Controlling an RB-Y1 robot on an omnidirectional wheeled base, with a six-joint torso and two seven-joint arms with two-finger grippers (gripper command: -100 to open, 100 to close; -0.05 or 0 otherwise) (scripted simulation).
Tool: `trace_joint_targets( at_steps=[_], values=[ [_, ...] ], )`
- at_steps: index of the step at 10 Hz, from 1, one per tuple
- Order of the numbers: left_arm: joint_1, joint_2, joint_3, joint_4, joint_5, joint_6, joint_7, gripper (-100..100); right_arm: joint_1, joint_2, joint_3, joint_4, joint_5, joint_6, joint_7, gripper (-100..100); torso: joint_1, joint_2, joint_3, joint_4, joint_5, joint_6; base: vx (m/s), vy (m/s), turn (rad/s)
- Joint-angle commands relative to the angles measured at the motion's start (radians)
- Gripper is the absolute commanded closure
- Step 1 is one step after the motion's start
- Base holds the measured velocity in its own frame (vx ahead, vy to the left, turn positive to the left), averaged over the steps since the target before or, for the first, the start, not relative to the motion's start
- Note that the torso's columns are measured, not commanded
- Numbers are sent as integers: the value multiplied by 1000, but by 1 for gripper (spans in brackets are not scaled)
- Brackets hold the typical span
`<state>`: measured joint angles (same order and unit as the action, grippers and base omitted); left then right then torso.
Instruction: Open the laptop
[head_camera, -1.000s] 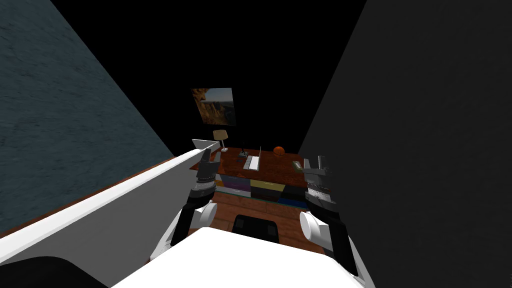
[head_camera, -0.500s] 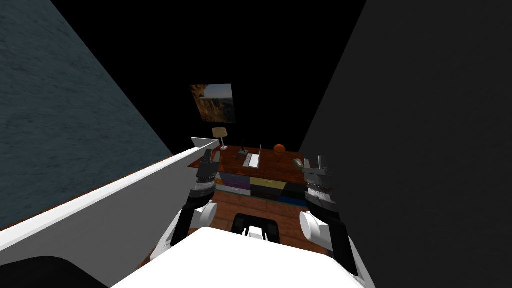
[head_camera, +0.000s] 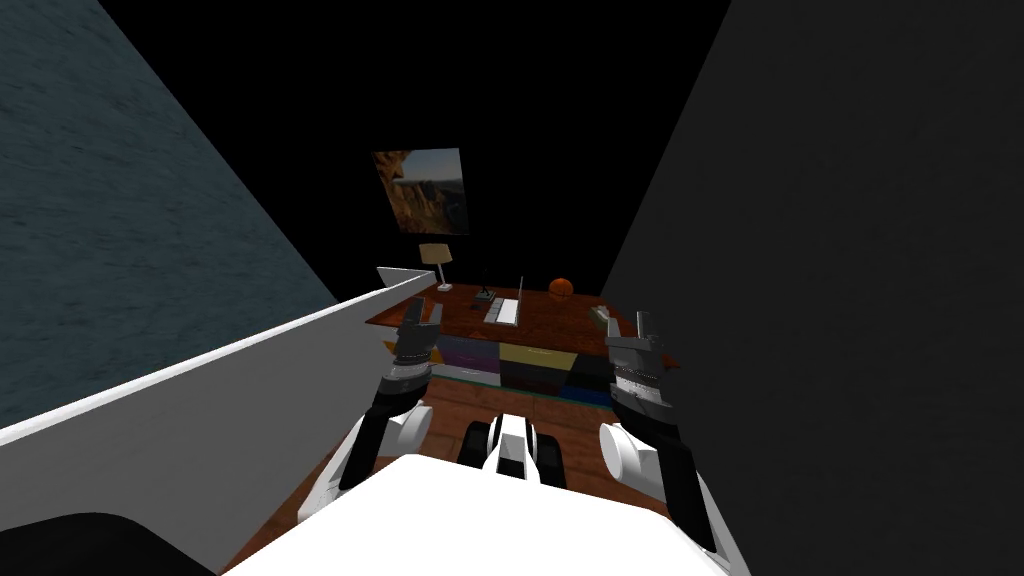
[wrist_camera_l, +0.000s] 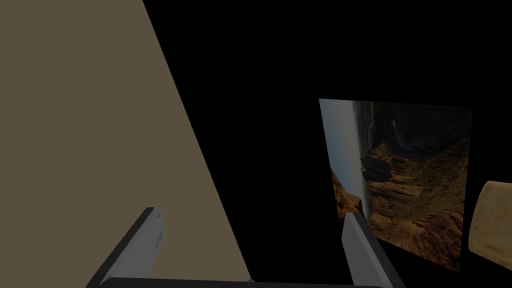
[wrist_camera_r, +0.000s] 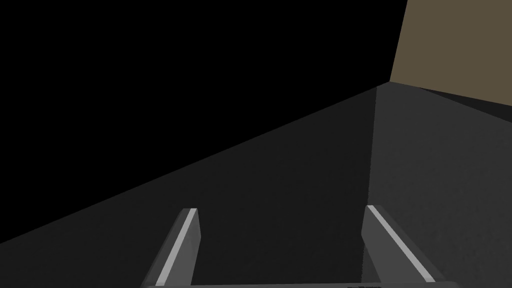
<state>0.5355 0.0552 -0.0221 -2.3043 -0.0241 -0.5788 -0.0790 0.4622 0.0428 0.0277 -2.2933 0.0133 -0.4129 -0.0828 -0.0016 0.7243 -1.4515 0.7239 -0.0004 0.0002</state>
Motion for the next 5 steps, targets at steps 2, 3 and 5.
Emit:
trace_joint_targets(
  at_steps=[2, 3, 5],
  values=[
    [-26, 60, 29, 6, -20, 83, -14, -100, 0, 0, 0, 0, 0, 0, 0, 0, -1, 11, -25, 12, 0, 0, 48, -87, -34],
    [-35, 68, 39, 10, -26, 108, -18, -100, 0, 0, 0, 0, 0, 0, 0, 0, 0, 12, -25, 13, 0, 0, 51, -89, -53],
    [-52, 81, 60, 18, -40, 161, -27, -100, 0, 0, 0, 0, 0, 0, 0, 0, 2, 15, -24, 14, 0, 0, 39, -94, -53]
  ],
)
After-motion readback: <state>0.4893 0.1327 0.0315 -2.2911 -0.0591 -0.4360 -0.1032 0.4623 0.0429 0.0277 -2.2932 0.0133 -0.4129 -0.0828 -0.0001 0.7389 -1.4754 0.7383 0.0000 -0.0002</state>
